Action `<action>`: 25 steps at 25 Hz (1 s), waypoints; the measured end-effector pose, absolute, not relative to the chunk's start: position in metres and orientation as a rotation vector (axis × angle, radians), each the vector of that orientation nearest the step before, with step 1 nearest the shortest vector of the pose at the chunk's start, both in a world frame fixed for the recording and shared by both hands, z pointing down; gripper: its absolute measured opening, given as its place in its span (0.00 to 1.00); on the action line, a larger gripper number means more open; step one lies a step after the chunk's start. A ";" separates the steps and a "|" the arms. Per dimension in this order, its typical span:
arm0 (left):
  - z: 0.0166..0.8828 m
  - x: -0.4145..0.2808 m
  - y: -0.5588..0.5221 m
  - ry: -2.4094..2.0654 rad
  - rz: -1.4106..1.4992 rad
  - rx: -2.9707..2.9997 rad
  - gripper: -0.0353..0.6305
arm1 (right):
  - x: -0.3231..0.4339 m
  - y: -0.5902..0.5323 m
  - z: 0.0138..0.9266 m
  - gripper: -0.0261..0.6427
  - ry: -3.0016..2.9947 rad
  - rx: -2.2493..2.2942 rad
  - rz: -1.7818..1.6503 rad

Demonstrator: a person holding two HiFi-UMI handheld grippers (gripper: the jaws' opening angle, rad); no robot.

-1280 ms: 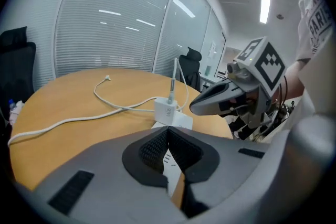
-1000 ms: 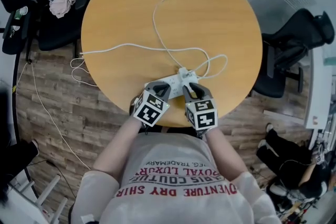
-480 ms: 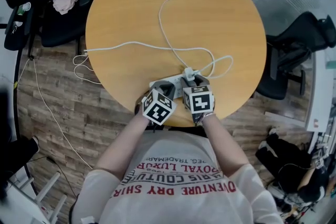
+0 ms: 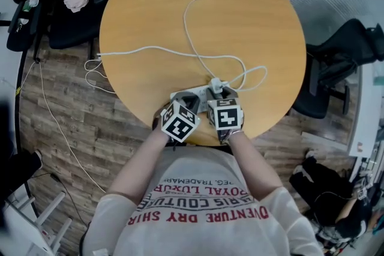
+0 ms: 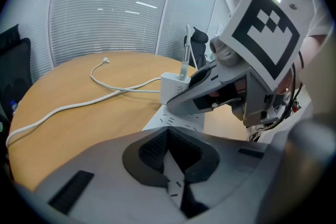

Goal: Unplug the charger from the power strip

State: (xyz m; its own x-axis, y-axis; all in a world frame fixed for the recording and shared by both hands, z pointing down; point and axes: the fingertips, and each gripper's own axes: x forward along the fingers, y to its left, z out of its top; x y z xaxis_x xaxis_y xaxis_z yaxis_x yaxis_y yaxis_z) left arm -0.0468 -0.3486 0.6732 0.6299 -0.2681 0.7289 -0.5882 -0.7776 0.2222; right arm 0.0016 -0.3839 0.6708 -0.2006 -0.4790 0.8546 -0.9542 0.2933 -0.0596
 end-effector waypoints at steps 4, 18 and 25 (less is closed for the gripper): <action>0.673 -0.048 -0.350 -0.681 0.975 2.410 0.10 | 0.000 -0.383 0.669 0.27 -1.795 1.280 0.789; 0.677 -0.050 -0.348 -0.680 0.978 2.411 0.10 | -0.001 -0.385 0.618 0.27 -1.975 1.329 0.824; 0.640 -0.058 -0.371 -0.824 0.802 2.477 0.10 | 0.009 -0.397 0.560 0.27 -2.137 1.378 0.683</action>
State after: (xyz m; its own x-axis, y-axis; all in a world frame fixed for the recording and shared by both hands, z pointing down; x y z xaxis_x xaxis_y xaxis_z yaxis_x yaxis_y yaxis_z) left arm -0.0576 -0.3715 0.6402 0.6601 -0.4072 0.6312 -0.6418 -0.7424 0.1922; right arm 0.0087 -0.3974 0.5600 -0.3603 -0.6693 0.6498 -0.9222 0.3607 -0.1398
